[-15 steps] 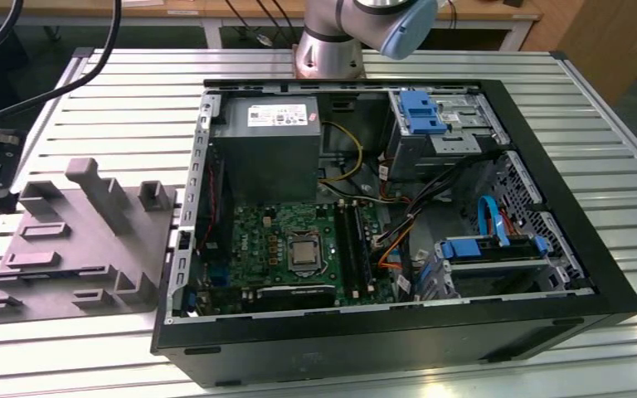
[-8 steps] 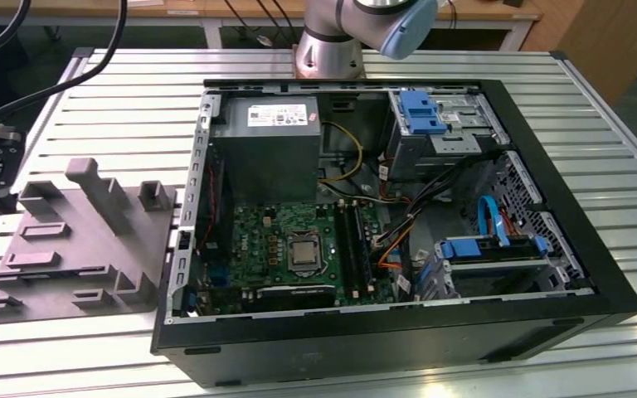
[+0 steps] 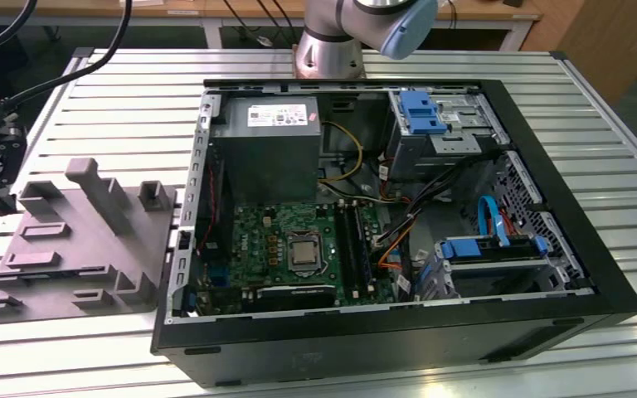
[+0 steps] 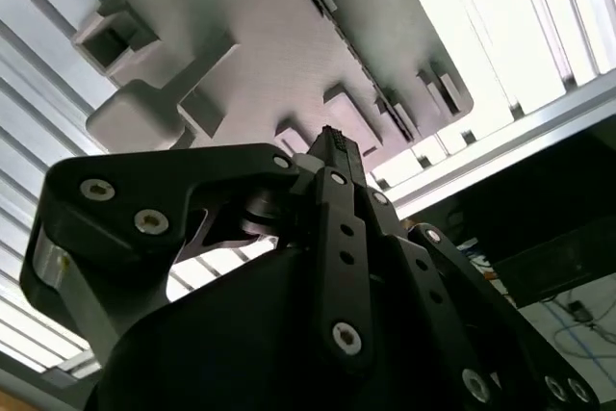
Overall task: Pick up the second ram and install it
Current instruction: 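Pick up the second ram and move it above second insertion slot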
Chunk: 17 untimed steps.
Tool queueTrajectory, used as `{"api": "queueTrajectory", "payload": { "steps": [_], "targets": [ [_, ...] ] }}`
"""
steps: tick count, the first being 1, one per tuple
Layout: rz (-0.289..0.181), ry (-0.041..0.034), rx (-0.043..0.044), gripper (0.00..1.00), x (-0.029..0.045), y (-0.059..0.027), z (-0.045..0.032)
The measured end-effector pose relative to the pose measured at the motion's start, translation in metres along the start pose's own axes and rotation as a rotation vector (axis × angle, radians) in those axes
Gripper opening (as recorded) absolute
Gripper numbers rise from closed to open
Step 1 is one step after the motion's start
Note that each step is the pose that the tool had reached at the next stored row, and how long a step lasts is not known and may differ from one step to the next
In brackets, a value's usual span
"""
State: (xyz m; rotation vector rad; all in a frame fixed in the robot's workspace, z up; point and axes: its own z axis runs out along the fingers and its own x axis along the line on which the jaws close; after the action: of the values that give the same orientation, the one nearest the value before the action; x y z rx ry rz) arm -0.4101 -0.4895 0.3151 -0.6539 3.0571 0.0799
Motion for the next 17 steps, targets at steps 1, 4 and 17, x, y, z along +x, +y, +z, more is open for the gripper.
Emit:
{"api": "queueTrajectory", "payload": {
  "steps": [1, 4, 17],
  "targets": [
    [-0.018, 0.0008, -0.0005, 0.1, 0.0, 0.0, 0.0002],
    [-0.072, 0.0034, -0.0018, 0.1, 0.0, 0.0, 0.0005],
    [-0.308, 0.0145, -0.0076, 0.1, 0.0001, -0.0001, 0.0027]
  ]
}}
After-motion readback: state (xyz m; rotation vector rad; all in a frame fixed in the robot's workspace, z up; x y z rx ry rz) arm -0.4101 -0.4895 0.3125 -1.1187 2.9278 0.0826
